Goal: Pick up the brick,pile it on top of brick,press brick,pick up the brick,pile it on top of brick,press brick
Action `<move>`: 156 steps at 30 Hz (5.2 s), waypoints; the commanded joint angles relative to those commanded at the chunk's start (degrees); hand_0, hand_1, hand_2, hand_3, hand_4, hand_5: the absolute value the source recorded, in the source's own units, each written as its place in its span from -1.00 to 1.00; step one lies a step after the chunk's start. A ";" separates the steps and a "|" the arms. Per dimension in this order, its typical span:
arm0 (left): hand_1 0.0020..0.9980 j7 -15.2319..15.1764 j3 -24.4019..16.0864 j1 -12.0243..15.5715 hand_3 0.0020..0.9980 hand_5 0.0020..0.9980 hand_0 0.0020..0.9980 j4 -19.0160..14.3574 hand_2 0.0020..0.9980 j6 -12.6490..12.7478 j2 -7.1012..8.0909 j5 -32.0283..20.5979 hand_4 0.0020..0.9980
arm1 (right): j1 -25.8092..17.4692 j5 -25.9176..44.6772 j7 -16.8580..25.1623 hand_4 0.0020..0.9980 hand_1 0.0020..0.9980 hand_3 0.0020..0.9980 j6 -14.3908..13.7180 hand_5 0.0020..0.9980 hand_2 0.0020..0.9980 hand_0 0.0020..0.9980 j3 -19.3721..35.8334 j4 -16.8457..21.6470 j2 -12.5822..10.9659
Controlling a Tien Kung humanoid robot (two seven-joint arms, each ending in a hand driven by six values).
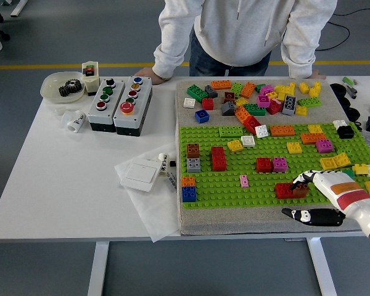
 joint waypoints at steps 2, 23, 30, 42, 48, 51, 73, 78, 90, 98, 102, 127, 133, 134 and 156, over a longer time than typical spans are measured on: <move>0.49 -0.03 0.10 0.02 0.28 0.23 0.47 -0.01 0.59 -0.01 0.02 -0.08 0.40 | 0.09 -0.07 -0.01 0.77 0.32 0.13 0.03 0.24 0.44 0.36 -0.20 -0.19 0.08; 0.49 0.00 -0.17 -0.11 0.28 0.23 0.46 0.02 0.59 -0.05 0.19 0.61 0.40 | 1.94 1.13 0.48 0.75 0.32 0.12 0.17 0.20 0.42 0.36 -1.63 -3.10 0.61; 0.49 0.02 -0.18 -0.15 0.27 0.23 0.46 0.03 0.59 -0.03 0.21 0.65 0.40 | 1.96 1.52 0.65 0.75 0.32 0.12 0.26 0.20 0.42 0.36 -2.12 -3.90 0.89; 0.49 0.04 -0.14 -0.21 0.28 0.23 0.47 0.04 0.59 0.01 0.17 0.57 0.40 | 1.93 1.87 0.68 0.75 0.32 0.12 0.39 0.19 0.42 0.35 -2.11 -4.64 1.23; 0.49 0.05 -0.08 -0.25 0.27 0.23 0.47 0.03 0.59 0.03 0.19 0.50 0.40 | 1.71 2.04 0.62 0.75 0.32 0.12 0.64 0.19 0.42 0.36 -2.04 -4.70 1.23; 0.49 -0.01 0.16 -0.30 0.27 0.23 0.47 0.02 0.59 0.04 0.19 0.20 0.40 | 1.71 2.08 0.59 0.75 0.32 0.12 0.90 0.18 0.42 0.36 -2.15 -4.81 1.21; 0.49 -0.23 0.60 -0.27 0.27 0.23 0.47 0.06 0.58 0.20 0.19 -0.75 0.40 | 0.79 0.26 0.34 0.75 0.32 0.12 -0.05 0.18 0.42 0.36 2.98 -0.89 0.88; 0.49 -0.31 0.71 -0.28 0.27 0.23 0.47 0.05 0.58 0.27 0.17 -1.01 0.40 | 1.82 0.13 0.02 0.75 0.32 0.12 -0.34 0.17 0.41 0.36 3.82 -1.19 0.86; 0.49 0.10 1.20 -0.33 0.27 0.23 0.47 -0.13 0.58 0.43 0.00 -1.51 0.40 | 16.65 -2.15 -4.13 0.88 0.37 0.32 -2.58 -0.08 0.47 0.42 -3.69 -12.30 4.83; 0.49 0.39 1.14 -0.41 0.27 0.23 0.47 -0.28 0.58 0.50 -0.05 -1.22 0.40 | 26.83 -2.47 -3.76 0.86 0.33 0.28 -1.80 -0.18 0.44 0.32 -9.27 -23.26 9.97; 0.49 0.51 1.15 -0.43 0.27 0.23 0.47 -0.35 0.58 0.52 -0.03 -1.11 0.39 | 30.20 -2.17 -3.48 0.84 0.32 0.25 0.85 -0.24 0.43 0.31 -14.23 -24.90 9.81; 0.49 0.69 1.15 -0.36 0.27 0.23 0.47 -0.52 0.58 0.64 0.11 -0.84 0.39 | 36.79 -2.00 -5.81 0.86 0.26 0.22 6.02 -0.27 0.38 0.32 -24.48 -25.21 12.68; 0.49 0.81 0.98 -0.34 0.27 0.23 0.47 -0.58 0.58 0.76 0.11 -0.56 0.39 | 37.52 -1.56 -6.16 0.85 0.24 0.21 6.71 -0.27 0.36 0.31 -25.36 -27.35 14.23; 0.49 0.82 0.95 -0.33 0.27 0.23 0.47 -0.58 0.58 0.80 0.11 -0.52 0.39 | 37.65 -1.49 -6.18 0.85 0.24 0.21 6.81 -0.27 0.36 0.31 -25.56 -27.73 14.47; 0.49 0.70 1.45 -0.39 0.27 0.23 0.47 -0.72 0.58 0.90 0.24 -0.76 0.39 | 38.80 -0.97 -5.78 0.72 0.04 0.05 7.02 -0.29 0.13 0.17 -26.02 -33.04 16.47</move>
